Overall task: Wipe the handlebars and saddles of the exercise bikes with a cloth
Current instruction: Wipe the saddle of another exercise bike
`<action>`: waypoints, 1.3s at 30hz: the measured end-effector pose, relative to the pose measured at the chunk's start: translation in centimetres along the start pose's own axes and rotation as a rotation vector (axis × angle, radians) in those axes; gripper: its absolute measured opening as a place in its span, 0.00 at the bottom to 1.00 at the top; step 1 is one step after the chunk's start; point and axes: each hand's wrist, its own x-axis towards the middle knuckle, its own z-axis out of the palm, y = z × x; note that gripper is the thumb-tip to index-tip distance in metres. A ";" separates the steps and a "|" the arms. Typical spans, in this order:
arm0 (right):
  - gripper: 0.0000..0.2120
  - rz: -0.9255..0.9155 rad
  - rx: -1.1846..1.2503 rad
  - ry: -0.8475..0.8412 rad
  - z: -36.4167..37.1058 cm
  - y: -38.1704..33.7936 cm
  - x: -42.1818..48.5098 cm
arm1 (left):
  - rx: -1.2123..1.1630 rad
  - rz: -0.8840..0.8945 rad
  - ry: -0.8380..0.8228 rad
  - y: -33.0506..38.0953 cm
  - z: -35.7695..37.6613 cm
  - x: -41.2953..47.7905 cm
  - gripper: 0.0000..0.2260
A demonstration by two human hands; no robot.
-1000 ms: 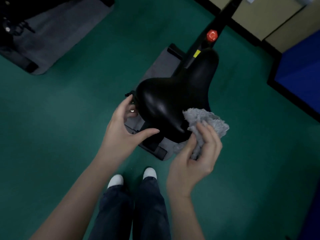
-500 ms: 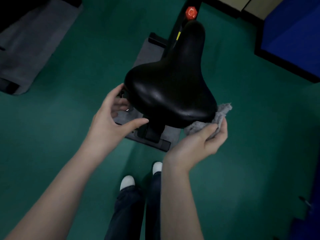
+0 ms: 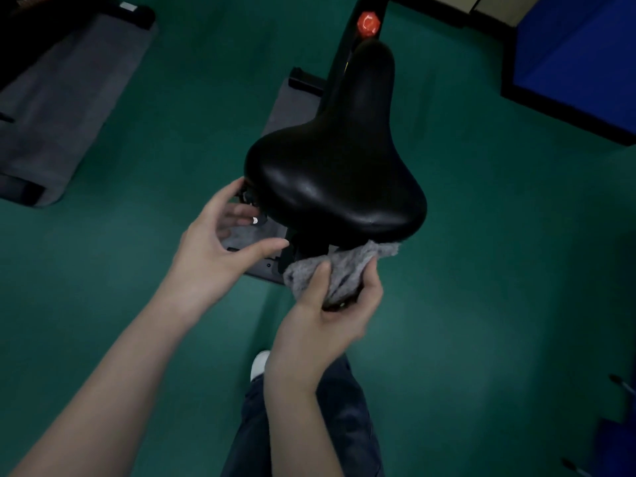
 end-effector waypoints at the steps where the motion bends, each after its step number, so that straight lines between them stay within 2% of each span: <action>1: 0.20 -0.019 -0.030 -0.018 -0.3 0.0 0.0 | 0.004 -0.001 -0.003 0.2 -0.1 -0.1 0.40; 6: 0.19 -0.056 -0.123 -0.024 -2.7 -2.2 1.9 | 0.060 0.013 0.004 1.3 -0.8 -0.4 0.31; 10: 0.19 -0.114 -0.184 -0.072 -4.5 -5.3 4.2 | 0.152 0.008 -0.015 2.4 -1.5 -1.7 0.33; 19: 0.18 -0.128 -0.228 -0.358 -6.9 -13.5 9.6 | 0.385 0.057 -0.125 7.3 -0.8 -4.5 0.23; 23: 0.18 -0.143 -0.246 -0.398 -8.6 -16.2 11.3 | 0.426 0.101 -0.187 10.4 0.7 -4.7 0.20; 29: 0.18 -0.162 -0.222 -0.420 -12.3 -19.5 15.2 | 0.444 0.149 -0.235 15.5 5.3 -4.1 0.17; 39: 0.19 -0.161 -0.172 -0.352 -20.1 -24.4 27.1 | 0.502 0.223 -0.337 22.8 18.4 -1.4 0.18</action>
